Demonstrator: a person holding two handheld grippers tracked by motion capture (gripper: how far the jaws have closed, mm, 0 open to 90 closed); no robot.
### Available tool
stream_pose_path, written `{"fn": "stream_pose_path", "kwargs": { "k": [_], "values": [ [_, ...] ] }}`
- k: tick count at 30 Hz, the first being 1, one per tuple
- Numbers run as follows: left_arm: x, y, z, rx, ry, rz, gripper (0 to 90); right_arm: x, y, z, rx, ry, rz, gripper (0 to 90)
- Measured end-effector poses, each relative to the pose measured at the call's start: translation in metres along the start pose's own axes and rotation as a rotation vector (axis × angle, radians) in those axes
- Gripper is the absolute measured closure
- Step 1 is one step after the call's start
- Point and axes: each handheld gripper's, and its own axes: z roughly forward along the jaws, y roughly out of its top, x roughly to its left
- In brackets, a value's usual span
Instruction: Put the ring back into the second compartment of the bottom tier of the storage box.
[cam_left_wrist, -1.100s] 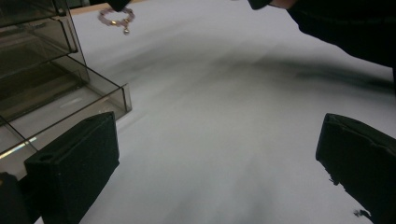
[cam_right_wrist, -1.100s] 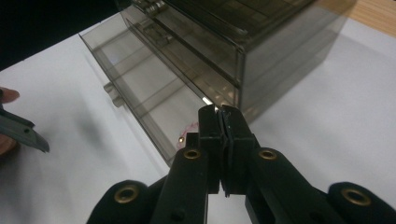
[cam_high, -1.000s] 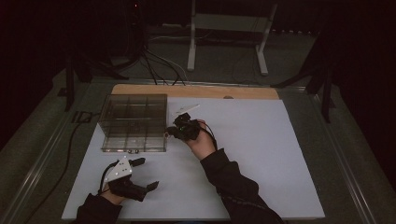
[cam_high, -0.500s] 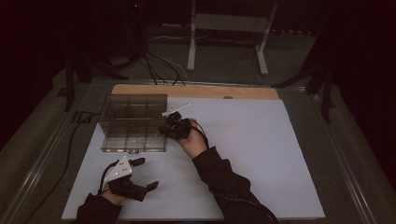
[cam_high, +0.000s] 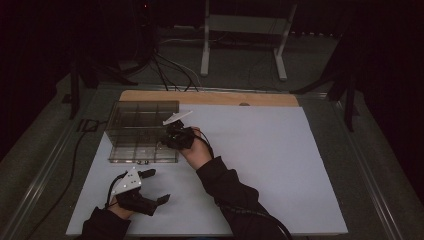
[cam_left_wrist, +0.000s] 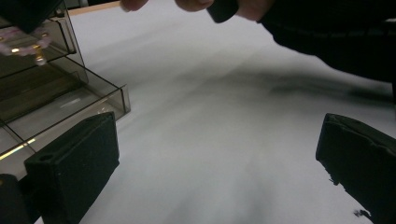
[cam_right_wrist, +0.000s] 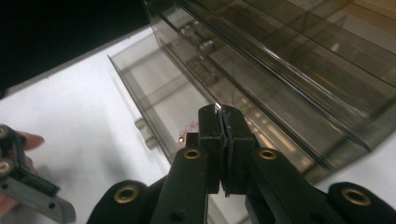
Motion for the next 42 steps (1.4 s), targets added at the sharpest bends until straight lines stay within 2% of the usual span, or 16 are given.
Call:
{"fn": "stream_pose_path", "kwargs": {
  "k": [11,20,34,36,38,42],
  "values": [
    [0.001,0.000,0.000,-0.001,-0.001,0.001,0.6,0.005,0.005,0.021,-0.004,0.008,0.019,88.4],
    [0.000,0.000,-0.001,-0.002,-0.002,0.003,0.6,0.013,0.011,0.032,-0.010,0.003,0.010,88.4],
    [0.001,0.000,0.000,-0.005,-0.006,0.001,0.6,0.013,0.011,0.049,0.007,0.001,0.032,87.9],
    [0.001,0.000,-0.001,-0.003,-0.007,0.003,0.6,0.013,0.011,0.051,0.014,0.002,0.026,86.7],
    [0.001,0.000,-0.001,-0.006,-0.007,-0.003,0.6,0.013,0.010,0.053,0.021,0.018,0.033,76.6],
    [0.001,0.000,0.000,0.001,-0.008,0.005,0.6,0.016,0.010,0.054,0.028,0.021,0.018,67.3]
  ]
}}
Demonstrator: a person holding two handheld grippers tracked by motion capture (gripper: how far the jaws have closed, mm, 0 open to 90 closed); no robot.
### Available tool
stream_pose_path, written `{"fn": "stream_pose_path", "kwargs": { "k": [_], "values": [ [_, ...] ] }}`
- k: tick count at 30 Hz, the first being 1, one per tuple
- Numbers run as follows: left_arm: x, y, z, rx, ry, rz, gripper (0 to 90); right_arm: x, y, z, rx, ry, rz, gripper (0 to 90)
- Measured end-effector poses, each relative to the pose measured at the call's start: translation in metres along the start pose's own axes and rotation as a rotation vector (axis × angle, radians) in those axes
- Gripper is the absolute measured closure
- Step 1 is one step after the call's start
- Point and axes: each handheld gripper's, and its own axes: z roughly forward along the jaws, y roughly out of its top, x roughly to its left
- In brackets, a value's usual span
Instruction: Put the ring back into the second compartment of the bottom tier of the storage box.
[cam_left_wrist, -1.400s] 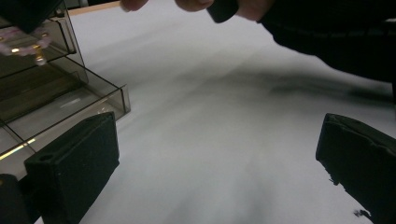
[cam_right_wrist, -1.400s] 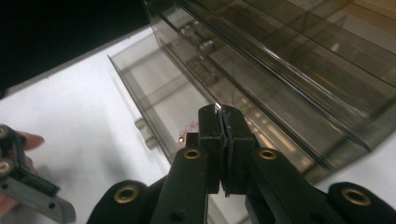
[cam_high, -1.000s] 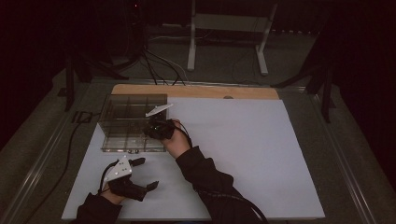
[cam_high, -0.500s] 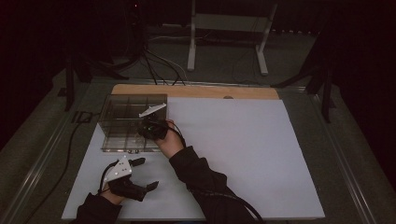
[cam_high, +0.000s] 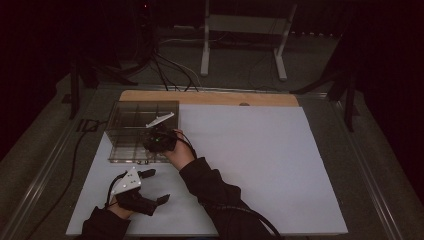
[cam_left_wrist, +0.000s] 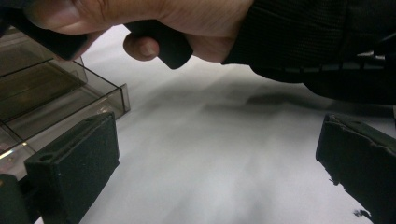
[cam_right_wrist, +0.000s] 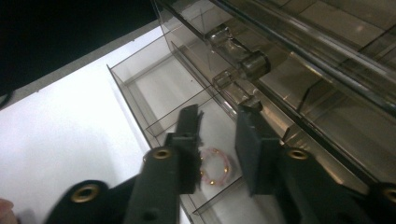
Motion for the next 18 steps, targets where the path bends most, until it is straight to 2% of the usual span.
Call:
{"fn": "stream_pose_path", "kwargs": {
  "k": [4,6,15,18],
  "values": [
    [0.000,0.000,0.000,-0.001,0.000,-0.003,0.6,0.003,0.001,-0.006,-0.021,0.030,0.012,60.3],
    [0.000,0.000,0.001,0.000,-0.001,-0.004,0.6,0.006,0.002,-0.011,-0.036,0.032,-0.005,57.8],
    [0.001,0.000,0.001,-0.001,0.002,-0.006,0.6,0.011,0.001,-0.041,-0.089,0.068,-0.013,51.8],
    [0.001,0.000,0.001,0.001,0.003,-0.004,0.6,0.013,-0.001,-0.048,-0.101,0.073,-0.031,48.2]
  ]
}}
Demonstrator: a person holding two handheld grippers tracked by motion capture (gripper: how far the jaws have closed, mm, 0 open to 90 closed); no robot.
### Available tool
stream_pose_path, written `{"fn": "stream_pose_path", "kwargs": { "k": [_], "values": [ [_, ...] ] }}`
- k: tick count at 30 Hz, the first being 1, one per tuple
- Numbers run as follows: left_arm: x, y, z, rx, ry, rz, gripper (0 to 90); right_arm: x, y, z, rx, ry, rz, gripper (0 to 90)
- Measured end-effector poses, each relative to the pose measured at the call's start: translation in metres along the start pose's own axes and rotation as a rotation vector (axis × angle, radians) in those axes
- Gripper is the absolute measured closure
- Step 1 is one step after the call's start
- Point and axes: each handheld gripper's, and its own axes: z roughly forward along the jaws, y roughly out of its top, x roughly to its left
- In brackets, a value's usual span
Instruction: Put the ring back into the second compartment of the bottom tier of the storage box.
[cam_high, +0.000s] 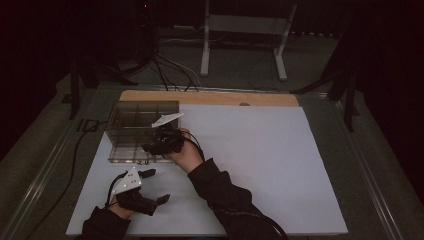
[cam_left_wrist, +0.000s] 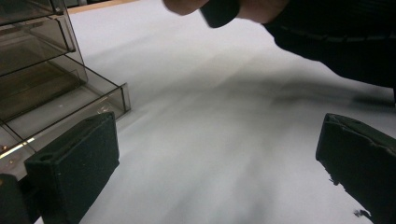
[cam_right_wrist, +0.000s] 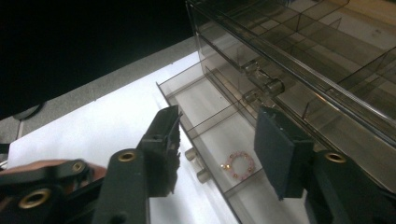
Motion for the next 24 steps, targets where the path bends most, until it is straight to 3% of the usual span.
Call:
{"fn": "stream_pose_path", "kwargs": {
  "k": [12,24],
  "values": [
    [0.001,0.000,0.000,0.000,0.001,-0.002,0.6,-0.004,-0.008,-0.033,-0.048,-0.013,-0.016,33.2],
    [0.001,0.002,0.003,0.002,0.002,-0.004,0.6,-0.013,-0.017,-0.059,-0.056,-0.016,-0.035,8.6]
  ]
}}
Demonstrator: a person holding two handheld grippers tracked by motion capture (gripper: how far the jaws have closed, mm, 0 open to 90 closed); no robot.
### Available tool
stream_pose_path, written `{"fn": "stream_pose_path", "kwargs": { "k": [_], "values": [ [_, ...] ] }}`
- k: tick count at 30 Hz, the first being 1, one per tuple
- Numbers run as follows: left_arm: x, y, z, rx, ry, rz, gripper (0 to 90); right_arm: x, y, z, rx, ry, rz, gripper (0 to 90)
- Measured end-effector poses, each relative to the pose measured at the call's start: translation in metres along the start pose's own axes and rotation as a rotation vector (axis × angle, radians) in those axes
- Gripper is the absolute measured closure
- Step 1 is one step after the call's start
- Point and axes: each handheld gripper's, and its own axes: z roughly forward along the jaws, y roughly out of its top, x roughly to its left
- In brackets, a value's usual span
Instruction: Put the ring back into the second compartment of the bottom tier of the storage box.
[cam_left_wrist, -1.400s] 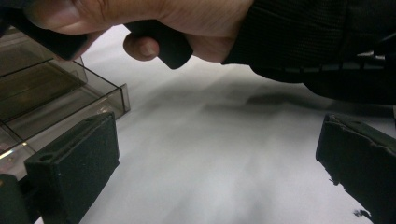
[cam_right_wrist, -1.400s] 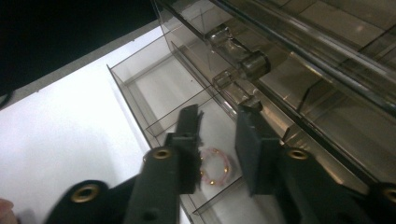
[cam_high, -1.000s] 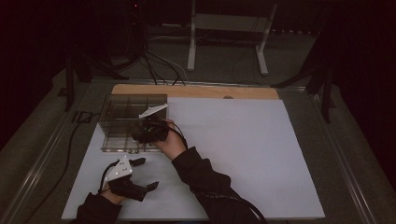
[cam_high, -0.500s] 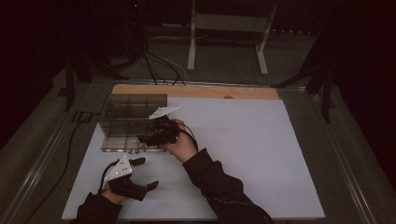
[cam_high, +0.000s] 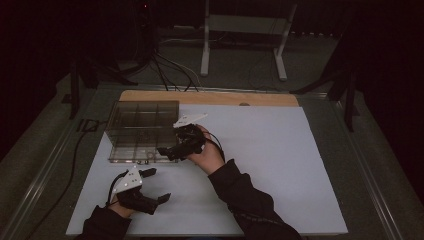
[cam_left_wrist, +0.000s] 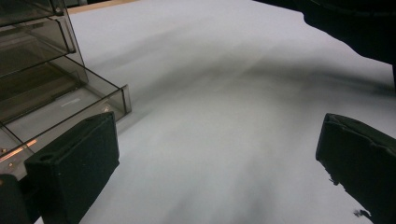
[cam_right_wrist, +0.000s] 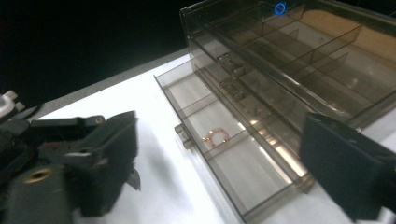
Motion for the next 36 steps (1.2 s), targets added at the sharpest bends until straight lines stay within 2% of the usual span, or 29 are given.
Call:
{"fn": "stream_pose_path", "kwargs": {
  "k": [3,9,14,17,21,28,36],
  "values": [
    [-0.001,0.000,0.001,0.007,-0.001,0.001,0.6,-0.003,-0.001,-0.008,-0.007,0.004,-0.003,2.7],
    [-0.001,0.001,0.001,0.003,0.003,-0.004,0.5,-0.008,-0.006,-0.026,-0.013,0.004,-0.017,0.0],
    [-0.001,0.002,0.004,0.010,-0.001,0.003,0.6,-0.014,-0.011,-0.041,0.006,-0.022,-0.038,0.0],
    [-0.001,0.001,0.005,0.014,-0.001,0.001,0.6,-0.018,-0.016,-0.049,0.004,-0.022,-0.022,0.0],
    [-0.001,0.001,0.004,0.015,0.004,0.008,0.6,-0.021,-0.022,-0.056,0.000,-0.040,-0.024,0.0],
    [0.000,0.000,0.003,0.007,-0.003,0.007,0.6,-0.028,-0.045,-0.078,0.002,-0.092,-0.020,0.0],
    [-0.001,0.001,0.003,0.004,-0.004,0.009,0.6,-0.038,-0.061,-0.098,-0.022,-0.094,0.019,0.0]
  ]
}}
